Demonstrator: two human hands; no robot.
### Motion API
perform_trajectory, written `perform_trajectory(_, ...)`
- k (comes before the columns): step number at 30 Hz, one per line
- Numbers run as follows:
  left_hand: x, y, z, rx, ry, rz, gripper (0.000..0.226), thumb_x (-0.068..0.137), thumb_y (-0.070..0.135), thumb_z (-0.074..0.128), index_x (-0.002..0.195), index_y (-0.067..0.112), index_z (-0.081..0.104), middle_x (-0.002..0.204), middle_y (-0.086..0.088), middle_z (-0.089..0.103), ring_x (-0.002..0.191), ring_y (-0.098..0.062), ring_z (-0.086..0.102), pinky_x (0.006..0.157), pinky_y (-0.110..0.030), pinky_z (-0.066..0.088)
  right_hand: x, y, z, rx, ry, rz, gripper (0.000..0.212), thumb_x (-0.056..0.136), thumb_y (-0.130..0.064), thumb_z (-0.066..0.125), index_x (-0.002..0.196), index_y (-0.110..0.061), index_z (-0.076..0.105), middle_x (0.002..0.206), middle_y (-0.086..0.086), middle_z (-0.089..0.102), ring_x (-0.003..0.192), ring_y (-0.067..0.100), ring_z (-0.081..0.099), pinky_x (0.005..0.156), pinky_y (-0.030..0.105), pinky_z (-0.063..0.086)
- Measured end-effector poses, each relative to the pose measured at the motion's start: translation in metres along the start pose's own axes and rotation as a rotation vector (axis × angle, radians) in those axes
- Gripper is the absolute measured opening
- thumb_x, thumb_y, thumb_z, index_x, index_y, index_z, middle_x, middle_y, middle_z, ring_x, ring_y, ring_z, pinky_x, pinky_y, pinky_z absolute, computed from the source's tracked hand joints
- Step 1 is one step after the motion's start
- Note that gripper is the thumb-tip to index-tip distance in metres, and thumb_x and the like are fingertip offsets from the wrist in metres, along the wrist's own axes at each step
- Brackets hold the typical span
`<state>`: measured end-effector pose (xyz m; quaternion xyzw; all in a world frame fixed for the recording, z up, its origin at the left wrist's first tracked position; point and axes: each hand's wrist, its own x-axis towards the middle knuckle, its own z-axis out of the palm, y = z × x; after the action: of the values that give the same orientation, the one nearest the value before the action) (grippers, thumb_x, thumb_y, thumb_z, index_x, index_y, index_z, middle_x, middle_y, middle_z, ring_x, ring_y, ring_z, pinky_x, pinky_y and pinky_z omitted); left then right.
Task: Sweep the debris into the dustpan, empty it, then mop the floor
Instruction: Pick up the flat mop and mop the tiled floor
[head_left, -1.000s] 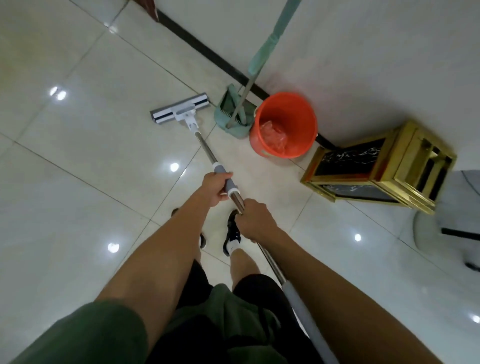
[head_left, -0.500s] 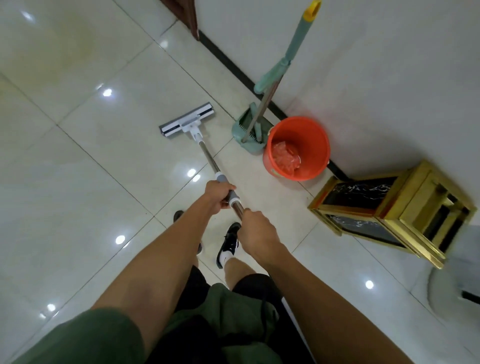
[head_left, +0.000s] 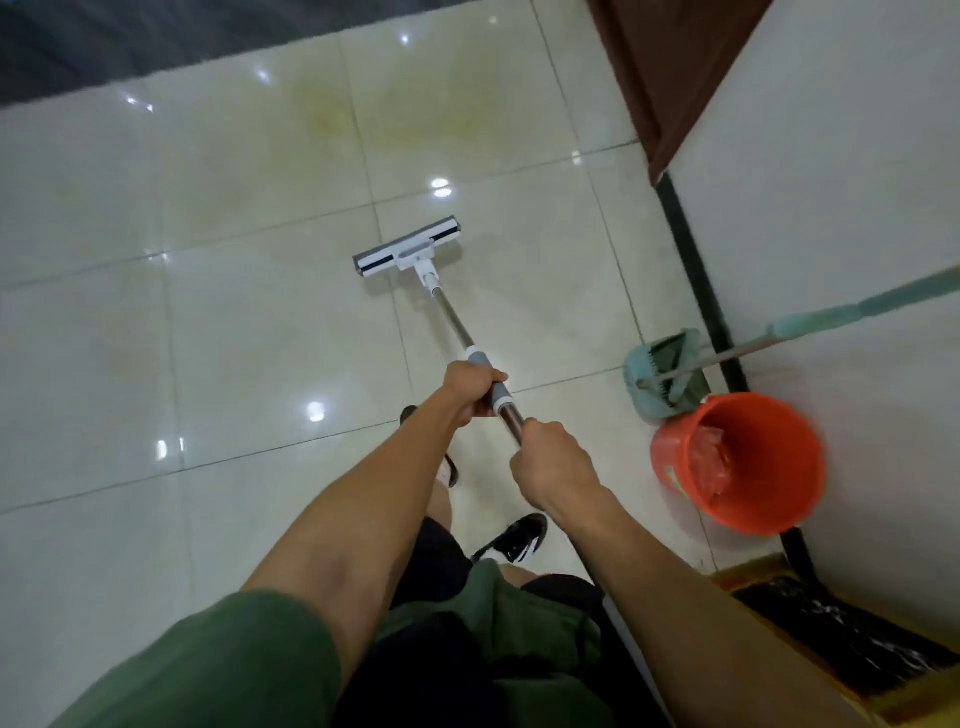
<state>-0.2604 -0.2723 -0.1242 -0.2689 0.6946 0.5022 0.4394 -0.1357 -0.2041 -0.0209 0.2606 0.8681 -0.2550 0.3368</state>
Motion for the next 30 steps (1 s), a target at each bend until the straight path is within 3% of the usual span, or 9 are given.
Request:
perform_trajectory(6, 0.039, 0.049, -0.106, -0.151, 0.072, 0.0, 0.021, 0.086, -0.002, 0.074, 0.093, -0.001, 0.054, 0.087, -0.02, 0.064, 0.071, -0.032, 0.067, 0.059, -0.044, 0.06, 0.043, -0.107, -0.016, -0.137, -0.019, -0.132, 0.02, 0.097, -0.011, 0.048, 0.115, -0.008, 0.056, 0.091, 0.005, 0.049, 0.073, 0.023, 0.051, 0.053, 0.029, 0.035)
perform_trajectory(11, 0.077, 0.089, -0.2, -0.227, 0.122, -0.031, 0.019, 0.088, -0.002, 0.072, 0.089, 0.001, 0.053, 0.097, -0.025, 0.066, 0.081, -0.037, 0.069, 0.067, -0.047, 0.061, 0.084, -0.21, -0.019, -0.24, -0.06, -0.197, 0.02, 0.097, -0.012, 0.05, 0.116, -0.007, 0.055, 0.092, 0.005, 0.05, 0.075, 0.024, 0.052, 0.059, 0.03, 0.039)
perform_trajectory(14, 0.1, 0.107, -0.248, -0.261, 0.141, -0.05, 0.022, 0.088, -0.002, 0.073, 0.102, -0.006, 0.057, 0.105, -0.029, 0.066, 0.091, -0.041, 0.071, 0.072, -0.049, 0.061, 0.107, -0.264, -0.019, -0.27, -0.091, -0.224, 0.022, 0.097, -0.012, 0.05, 0.117, -0.007, 0.055, 0.093, 0.005, 0.05, 0.076, 0.024, 0.053, 0.064, 0.032, 0.043)
perform_trajectory(16, 0.111, 0.117, -0.275, -0.284, 0.15, -0.063, 0.028, 0.088, -0.002, 0.073, 0.109, -0.008, 0.058, 0.107, -0.03, 0.067, 0.093, -0.043, 0.071, 0.074, -0.051, 0.061, 0.12, -0.293, -0.02, -0.288, -0.119, -0.239, 0.022, 0.096, -0.013, 0.051, 0.117, -0.007, 0.055, 0.093, 0.005, 0.049, 0.076, 0.024, 0.052, 0.061, 0.031, 0.041)
perform_trajectory(19, 0.124, 0.134, -0.309, -0.347, 0.158, -0.076, 0.019, 0.089, -0.003, 0.071, 0.101, -0.005, 0.058, 0.102, -0.025, 0.065, 0.093, -0.041, 0.068, 0.078, -0.052, 0.06, 0.137, -0.331, -0.026, -0.307, -0.143, -0.257, 0.021, 0.095, -0.01, 0.05, 0.115, -0.008, 0.056, 0.09, 0.004, 0.05, 0.073, 0.021, 0.052, 0.049, 0.026, 0.032)
perform_trajectory(23, 0.144, 0.16, -0.343, -0.397, 0.174, -0.088, 0.028, 0.089, -0.004, 0.071, 0.112, -0.006, 0.055, 0.104, -0.025, 0.064, 0.091, -0.039, 0.067, 0.071, -0.049, 0.059, 0.165, -0.374, -0.038, -0.355, -0.17, -0.295, 0.023, 0.096, -0.008, 0.05, 0.119, -0.007, 0.055, 0.093, 0.005, 0.05, 0.073, 0.022, 0.051, 0.055, 0.028, 0.036)
perform_trajectory(26, 0.161, 0.183, -0.361, -0.427, 0.19, -0.098, 0.025, 0.089, -0.004, 0.071, 0.108, -0.006, 0.055, 0.102, -0.025, 0.063, 0.089, -0.039, 0.066, 0.068, -0.047, 0.058, 0.191, -0.401, -0.05, -0.381, -0.204, -0.309, 0.025, 0.095, -0.007, 0.05, 0.12, -0.005, 0.055, 0.093, 0.006, 0.048, 0.075, 0.024, 0.051, 0.06, 0.031, 0.04)
perform_trajectory(30, 0.185, 0.222, -0.384, -0.456, 0.216, -0.109, 0.029, 0.088, -0.004, 0.072, 0.113, -0.008, 0.056, 0.105, -0.026, 0.063, 0.09, -0.041, 0.066, 0.058, -0.045, 0.056, 0.231, -0.437, -0.071, -0.406, -0.218, -0.338, 0.028, 0.091, -0.007, 0.058, 0.119, -0.005, 0.054, 0.079, 0.001, 0.04, 0.061, 0.018, 0.047, 0.062, 0.031, 0.045)
